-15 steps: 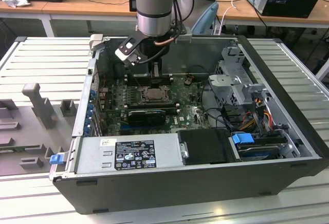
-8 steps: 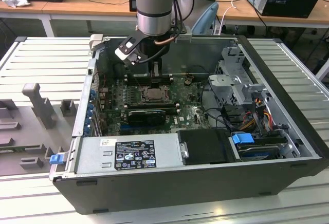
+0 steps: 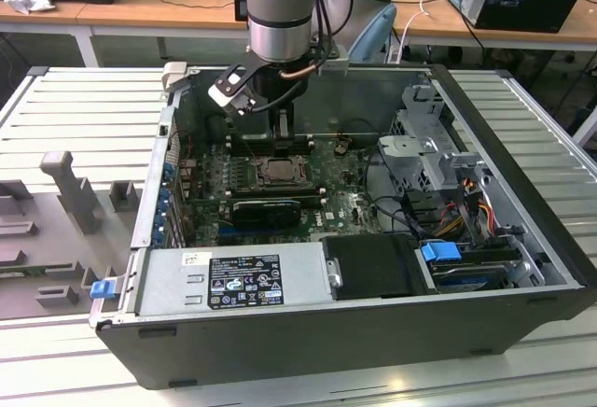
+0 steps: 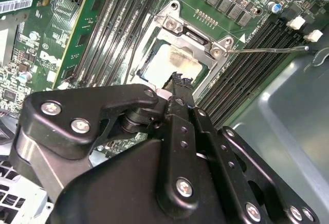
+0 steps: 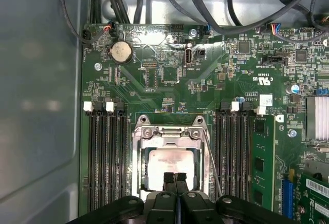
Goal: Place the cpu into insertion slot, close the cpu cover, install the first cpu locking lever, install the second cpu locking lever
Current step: 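Install the first cpu locking lever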
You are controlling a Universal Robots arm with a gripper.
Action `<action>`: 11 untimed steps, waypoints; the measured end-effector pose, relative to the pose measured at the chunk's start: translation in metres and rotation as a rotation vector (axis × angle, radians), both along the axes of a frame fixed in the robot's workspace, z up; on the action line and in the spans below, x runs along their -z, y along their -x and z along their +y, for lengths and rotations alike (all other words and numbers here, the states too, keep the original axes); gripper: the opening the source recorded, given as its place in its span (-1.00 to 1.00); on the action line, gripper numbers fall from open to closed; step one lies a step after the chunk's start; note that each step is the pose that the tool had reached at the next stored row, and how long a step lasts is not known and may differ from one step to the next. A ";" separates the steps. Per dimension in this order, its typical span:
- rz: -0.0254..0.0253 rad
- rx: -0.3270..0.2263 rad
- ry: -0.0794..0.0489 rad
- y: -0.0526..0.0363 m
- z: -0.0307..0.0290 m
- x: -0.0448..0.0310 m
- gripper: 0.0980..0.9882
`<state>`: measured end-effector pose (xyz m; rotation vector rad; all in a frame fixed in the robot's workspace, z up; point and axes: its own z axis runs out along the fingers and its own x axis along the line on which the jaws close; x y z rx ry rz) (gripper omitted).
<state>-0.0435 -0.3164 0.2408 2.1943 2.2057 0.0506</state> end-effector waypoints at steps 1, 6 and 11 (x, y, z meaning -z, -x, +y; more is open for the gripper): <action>0.0001 0.000 0.000 0.0000 0.0000 -0.0009 -0.98; 0.0000 0.000 0.000 0.0000 0.0000 -0.0060 -0.98; 0.0000 0.000 0.000 0.0000 0.0000 -0.0152 -0.98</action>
